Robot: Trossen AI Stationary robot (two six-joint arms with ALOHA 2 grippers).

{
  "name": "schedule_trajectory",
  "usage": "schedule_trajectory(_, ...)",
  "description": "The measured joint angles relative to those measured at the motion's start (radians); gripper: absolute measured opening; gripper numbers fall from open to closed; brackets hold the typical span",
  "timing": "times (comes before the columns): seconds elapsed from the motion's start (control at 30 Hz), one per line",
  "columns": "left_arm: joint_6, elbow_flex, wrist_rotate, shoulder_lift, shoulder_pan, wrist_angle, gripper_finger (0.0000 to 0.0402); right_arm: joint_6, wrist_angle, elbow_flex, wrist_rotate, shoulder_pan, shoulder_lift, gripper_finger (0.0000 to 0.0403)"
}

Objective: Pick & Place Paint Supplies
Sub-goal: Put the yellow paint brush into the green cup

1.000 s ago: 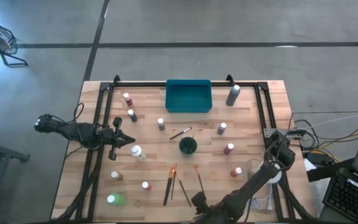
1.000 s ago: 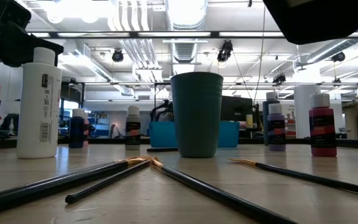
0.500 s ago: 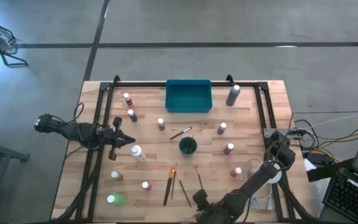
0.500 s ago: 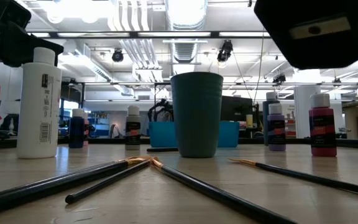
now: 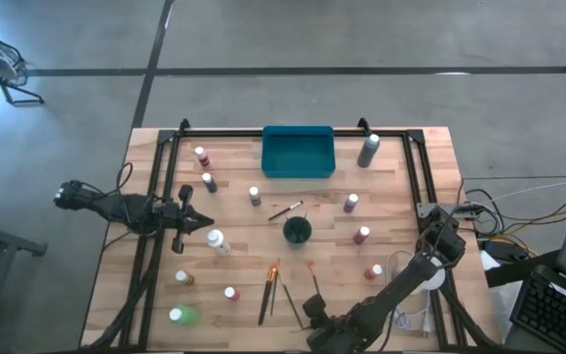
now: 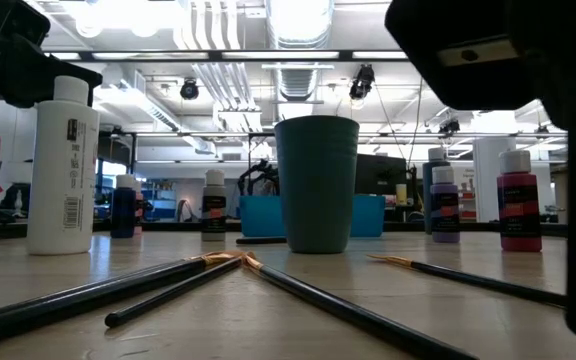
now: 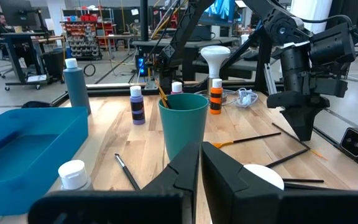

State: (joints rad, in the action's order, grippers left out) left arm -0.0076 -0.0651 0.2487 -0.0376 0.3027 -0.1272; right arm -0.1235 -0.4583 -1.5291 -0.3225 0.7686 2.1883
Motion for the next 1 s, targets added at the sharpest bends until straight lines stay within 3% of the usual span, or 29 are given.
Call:
schedule_trajectory(0.5,0.000,0.000,0.000,0.000,0.000,0.000,0.0026,0.104,-0.005,-0.135,0.010,-0.020,-0.009,0.0084)
schedule_trajectory(0.83,0.000,0.000,0.000,0.000,0.000,0.000,0.0026,0.032,-0.029,-0.215,0.113,-0.108,0.030,0.0116)
schedule_trajectory(1.0,0.000,0.000,0.000,0.000,0.000,0.000,0.0026,-0.037,-0.179,-0.315,0.170,-0.156,0.033,0.0124)
